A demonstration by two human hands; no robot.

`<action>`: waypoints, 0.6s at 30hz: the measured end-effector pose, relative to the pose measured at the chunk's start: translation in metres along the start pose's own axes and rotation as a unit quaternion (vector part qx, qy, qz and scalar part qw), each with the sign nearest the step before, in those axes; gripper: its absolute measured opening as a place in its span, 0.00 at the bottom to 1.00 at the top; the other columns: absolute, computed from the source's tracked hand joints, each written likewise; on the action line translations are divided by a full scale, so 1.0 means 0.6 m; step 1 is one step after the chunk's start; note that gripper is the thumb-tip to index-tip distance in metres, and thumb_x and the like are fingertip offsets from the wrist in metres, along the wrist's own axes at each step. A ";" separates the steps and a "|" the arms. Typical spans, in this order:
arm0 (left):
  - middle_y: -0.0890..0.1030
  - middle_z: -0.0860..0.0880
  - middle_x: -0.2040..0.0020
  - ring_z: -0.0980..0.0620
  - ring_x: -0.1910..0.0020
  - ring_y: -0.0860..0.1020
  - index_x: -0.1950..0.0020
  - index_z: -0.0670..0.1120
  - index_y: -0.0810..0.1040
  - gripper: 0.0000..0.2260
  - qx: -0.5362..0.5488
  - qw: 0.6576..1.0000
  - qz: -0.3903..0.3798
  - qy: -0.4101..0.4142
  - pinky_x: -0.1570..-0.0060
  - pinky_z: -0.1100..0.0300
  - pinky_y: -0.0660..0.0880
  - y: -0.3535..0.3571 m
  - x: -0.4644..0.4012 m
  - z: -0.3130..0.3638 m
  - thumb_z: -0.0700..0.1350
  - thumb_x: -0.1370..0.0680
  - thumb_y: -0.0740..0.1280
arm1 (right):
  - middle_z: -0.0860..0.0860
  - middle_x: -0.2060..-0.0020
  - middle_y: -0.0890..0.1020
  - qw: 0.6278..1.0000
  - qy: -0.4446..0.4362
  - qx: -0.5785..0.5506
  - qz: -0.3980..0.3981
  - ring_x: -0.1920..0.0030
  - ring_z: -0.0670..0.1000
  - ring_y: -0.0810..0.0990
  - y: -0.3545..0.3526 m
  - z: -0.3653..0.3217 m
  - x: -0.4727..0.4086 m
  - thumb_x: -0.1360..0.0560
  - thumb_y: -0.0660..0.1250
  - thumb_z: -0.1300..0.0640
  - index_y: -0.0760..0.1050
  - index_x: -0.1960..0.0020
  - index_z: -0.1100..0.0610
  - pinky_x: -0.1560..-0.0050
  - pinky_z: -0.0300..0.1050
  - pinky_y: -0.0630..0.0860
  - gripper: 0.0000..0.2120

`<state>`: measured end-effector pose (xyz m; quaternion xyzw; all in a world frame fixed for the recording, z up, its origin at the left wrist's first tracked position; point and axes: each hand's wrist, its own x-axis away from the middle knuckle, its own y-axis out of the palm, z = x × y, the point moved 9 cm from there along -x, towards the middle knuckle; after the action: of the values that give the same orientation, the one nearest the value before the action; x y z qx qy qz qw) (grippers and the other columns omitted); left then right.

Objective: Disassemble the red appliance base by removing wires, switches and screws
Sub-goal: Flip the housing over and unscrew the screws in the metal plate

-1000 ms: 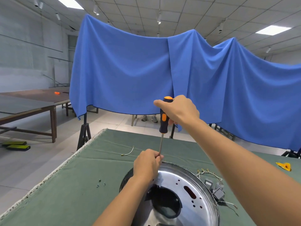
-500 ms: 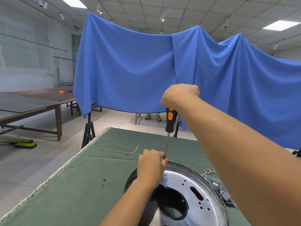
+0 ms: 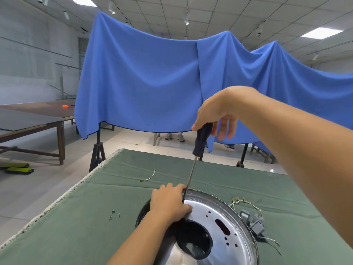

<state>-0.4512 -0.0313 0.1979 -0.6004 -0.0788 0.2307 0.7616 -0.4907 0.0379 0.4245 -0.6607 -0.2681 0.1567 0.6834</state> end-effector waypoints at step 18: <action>0.73 0.49 0.39 0.47 0.38 0.70 0.31 0.55 0.65 0.34 0.005 1.000 0.001 0.023 0.42 0.54 0.65 0.002 0.002 0.002 0.68 0.33 0.67 | 0.55 0.72 0.81 0.997 -0.025 -0.032 0.073 0.71 0.54 0.79 0.001 0.007 -0.001 0.27 0.66 0.39 0.77 0.55 0.56 0.69 0.44 0.78 0.19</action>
<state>-0.4513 -0.0294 0.1969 -0.6020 -0.0595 0.2183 0.7658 -0.4937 0.0409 0.4237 -0.6958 -0.2411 0.2140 0.6418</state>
